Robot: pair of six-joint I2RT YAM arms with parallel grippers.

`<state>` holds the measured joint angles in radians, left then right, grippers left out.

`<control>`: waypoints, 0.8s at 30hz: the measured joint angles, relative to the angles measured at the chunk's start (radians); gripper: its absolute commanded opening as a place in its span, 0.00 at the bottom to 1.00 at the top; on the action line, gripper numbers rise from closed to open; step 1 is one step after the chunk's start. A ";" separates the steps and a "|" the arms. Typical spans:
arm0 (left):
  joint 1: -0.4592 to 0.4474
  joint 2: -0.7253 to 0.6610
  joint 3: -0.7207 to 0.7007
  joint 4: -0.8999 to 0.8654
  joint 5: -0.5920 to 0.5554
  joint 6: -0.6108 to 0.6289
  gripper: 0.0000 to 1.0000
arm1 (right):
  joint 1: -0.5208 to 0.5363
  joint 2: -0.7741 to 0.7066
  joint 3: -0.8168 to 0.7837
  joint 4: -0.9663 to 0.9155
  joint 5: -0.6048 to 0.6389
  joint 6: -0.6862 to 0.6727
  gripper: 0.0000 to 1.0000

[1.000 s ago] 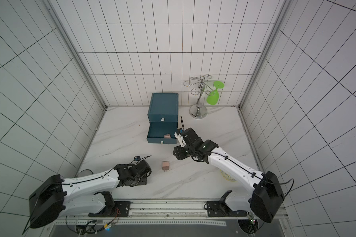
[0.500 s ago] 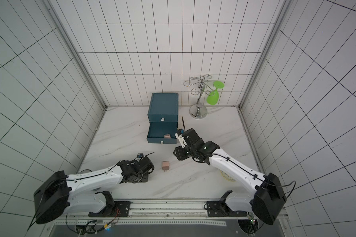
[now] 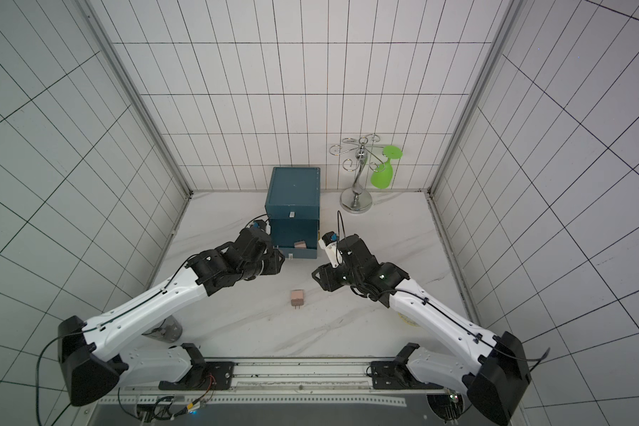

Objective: Place the plugs into the drawer by color
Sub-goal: Place the plug in the drawer.

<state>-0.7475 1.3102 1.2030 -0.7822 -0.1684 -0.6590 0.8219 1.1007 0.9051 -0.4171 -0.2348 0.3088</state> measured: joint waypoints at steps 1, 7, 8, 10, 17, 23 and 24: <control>0.019 0.034 0.043 -0.007 0.000 0.013 0.00 | 0.000 -0.020 -0.003 0.000 0.019 0.001 0.52; 0.061 0.254 0.232 -0.035 -0.051 0.091 0.00 | -0.004 -0.081 -0.005 0.000 0.103 0.002 0.50; 0.064 0.292 0.254 -0.048 -0.059 0.101 0.00 | -0.004 -0.081 -0.006 0.000 0.110 0.002 0.50; 0.079 0.371 0.311 -0.091 -0.074 0.111 0.00 | -0.004 -0.081 -0.008 0.000 0.114 0.003 0.50; 0.119 0.484 0.373 -0.134 -0.143 0.156 0.00 | -0.004 -0.074 -0.008 -0.003 0.118 0.002 0.50; 0.135 0.507 0.383 -0.117 -0.137 0.170 0.00 | -0.004 -0.055 -0.008 -0.003 0.119 0.002 0.50; 0.142 0.516 0.383 -0.116 -0.130 0.170 0.00 | -0.004 -0.053 -0.008 -0.003 0.119 0.002 0.50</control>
<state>-0.6060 1.8263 1.5856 -0.8978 -0.2981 -0.4892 0.8181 1.0477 0.8970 -0.4206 -0.1154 0.3107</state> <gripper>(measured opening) 0.436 0.496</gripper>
